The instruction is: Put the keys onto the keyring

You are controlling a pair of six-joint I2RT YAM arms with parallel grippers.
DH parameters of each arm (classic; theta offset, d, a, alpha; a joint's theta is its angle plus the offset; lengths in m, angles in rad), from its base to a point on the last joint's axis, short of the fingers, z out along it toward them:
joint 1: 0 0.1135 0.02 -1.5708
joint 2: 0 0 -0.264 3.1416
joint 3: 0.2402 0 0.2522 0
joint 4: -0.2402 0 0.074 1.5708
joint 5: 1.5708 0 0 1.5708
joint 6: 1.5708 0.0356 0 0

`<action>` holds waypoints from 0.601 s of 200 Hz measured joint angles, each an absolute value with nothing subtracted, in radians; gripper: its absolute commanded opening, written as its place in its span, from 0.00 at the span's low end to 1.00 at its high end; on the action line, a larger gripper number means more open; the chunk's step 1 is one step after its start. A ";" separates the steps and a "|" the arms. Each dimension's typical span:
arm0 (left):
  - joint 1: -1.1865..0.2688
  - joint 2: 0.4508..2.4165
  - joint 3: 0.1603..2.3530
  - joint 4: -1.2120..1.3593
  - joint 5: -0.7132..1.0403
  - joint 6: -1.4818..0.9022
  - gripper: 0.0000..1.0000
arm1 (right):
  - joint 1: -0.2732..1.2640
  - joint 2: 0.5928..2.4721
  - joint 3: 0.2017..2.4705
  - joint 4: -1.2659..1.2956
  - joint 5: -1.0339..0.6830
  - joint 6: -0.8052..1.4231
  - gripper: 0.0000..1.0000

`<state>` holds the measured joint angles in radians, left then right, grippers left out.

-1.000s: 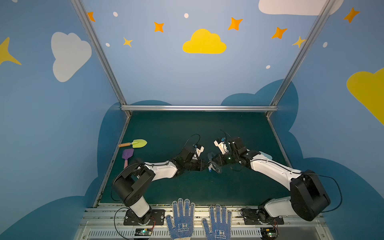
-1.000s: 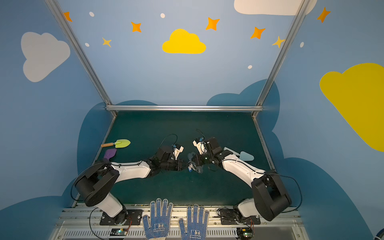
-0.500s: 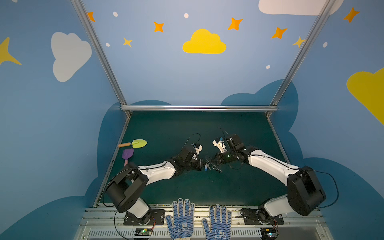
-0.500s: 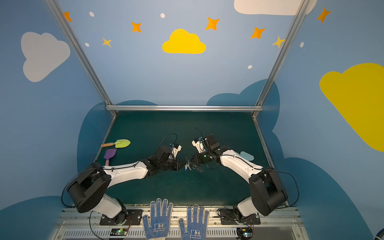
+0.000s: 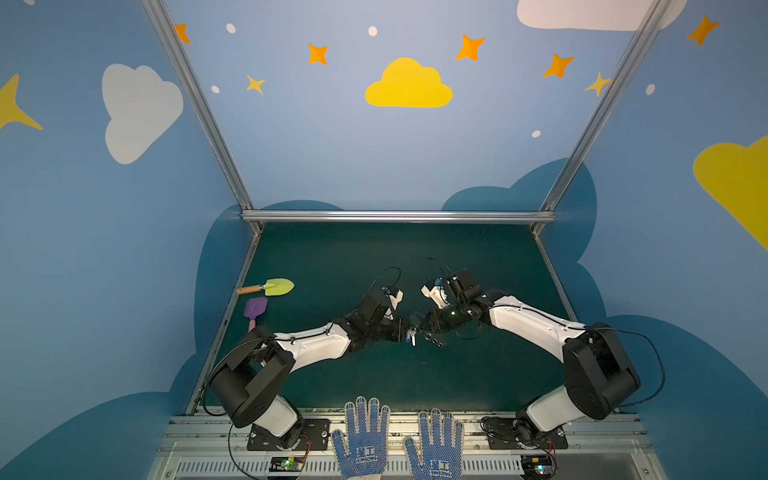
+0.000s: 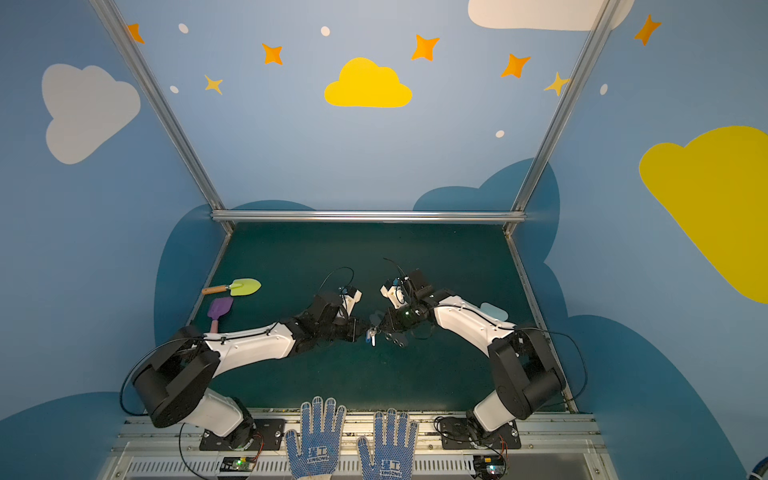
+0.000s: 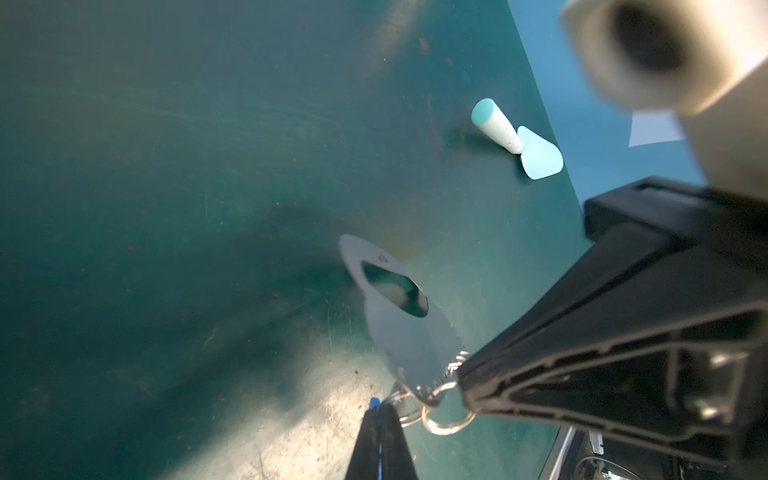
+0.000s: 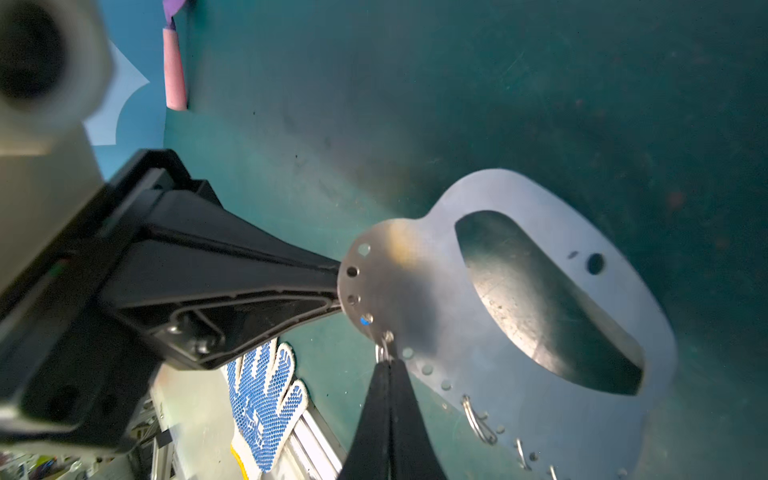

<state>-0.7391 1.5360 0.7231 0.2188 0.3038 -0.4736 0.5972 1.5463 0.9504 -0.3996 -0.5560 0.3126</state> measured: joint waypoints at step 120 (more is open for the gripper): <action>-0.740 1.366 0.707 0.129 0.193 -0.472 0.34 | 0.509 1.536 0.948 -0.367 -0.685 0.458 0.00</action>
